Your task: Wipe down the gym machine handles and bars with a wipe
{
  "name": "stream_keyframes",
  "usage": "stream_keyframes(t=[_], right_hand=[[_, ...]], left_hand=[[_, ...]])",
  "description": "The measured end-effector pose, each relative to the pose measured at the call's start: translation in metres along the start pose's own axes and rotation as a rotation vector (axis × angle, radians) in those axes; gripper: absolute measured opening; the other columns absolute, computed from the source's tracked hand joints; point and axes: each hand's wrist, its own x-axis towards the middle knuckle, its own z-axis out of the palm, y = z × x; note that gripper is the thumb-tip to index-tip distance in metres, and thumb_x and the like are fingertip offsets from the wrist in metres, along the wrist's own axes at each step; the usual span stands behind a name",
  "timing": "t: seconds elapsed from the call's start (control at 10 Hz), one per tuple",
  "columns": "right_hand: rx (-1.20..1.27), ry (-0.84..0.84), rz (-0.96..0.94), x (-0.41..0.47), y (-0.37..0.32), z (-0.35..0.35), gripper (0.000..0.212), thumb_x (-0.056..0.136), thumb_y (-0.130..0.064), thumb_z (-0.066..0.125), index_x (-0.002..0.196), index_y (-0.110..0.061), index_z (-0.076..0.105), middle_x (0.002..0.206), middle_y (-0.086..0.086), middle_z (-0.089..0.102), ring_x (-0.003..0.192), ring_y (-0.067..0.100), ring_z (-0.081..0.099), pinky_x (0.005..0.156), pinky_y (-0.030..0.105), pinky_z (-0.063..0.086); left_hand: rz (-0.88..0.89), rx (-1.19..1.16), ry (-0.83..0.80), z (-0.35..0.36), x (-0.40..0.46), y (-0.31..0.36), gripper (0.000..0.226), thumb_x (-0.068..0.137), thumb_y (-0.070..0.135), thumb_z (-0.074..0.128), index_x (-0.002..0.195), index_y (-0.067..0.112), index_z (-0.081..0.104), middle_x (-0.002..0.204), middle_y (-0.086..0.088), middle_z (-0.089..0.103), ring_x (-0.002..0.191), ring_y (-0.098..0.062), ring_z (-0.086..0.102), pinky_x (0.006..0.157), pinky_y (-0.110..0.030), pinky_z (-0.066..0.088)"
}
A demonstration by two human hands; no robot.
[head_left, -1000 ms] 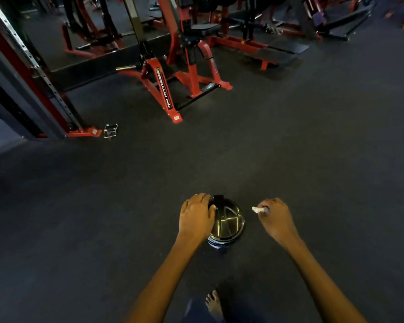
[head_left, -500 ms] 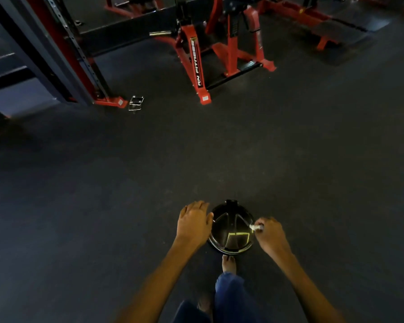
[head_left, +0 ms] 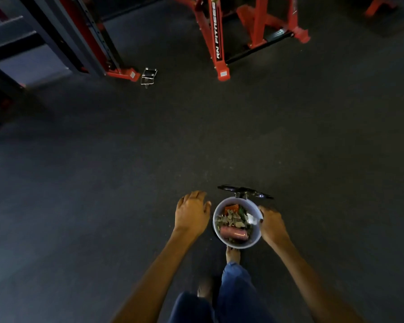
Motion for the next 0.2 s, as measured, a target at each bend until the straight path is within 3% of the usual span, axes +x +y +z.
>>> stream_keyframes(t=[0.1, 0.2], right_hand=[[-0.055, 0.085, 0.051, 0.010, -0.003, 0.002, 0.037, 0.093, -0.008, 0.051, 0.129, -0.013, 0.050, 0.124, 0.008, 0.055, 0.106, 0.016, 0.058, 0.082, 0.022, 0.050], [-0.021, 0.094, 0.020, 0.003, -0.019, -0.003, 0.033, 0.092, -0.008, 0.052, 0.124, -0.014, 0.053, 0.118, 0.006, 0.058, 0.098, 0.013, 0.061, 0.069, 0.019, 0.048]], left_hand=[[-0.006, -0.016, 0.011, -0.005, 0.001, -0.002, 0.043, 0.102, 0.032, 0.042, 0.141, 0.015, 0.046, 0.143, -0.004, 0.049, 0.131, -0.021, 0.045, 0.111, -0.034, 0.030], [0.004, -0.022, 0.060, -0.011, -0.003, -0.006, 0.042, 0.102, 0.032, 0.041, 0.141, 0.015, 0.046, 0.143, -0.004, 0.049, 0.130, -0.022, 0.046, 0.110, -0.034, 0.031]])
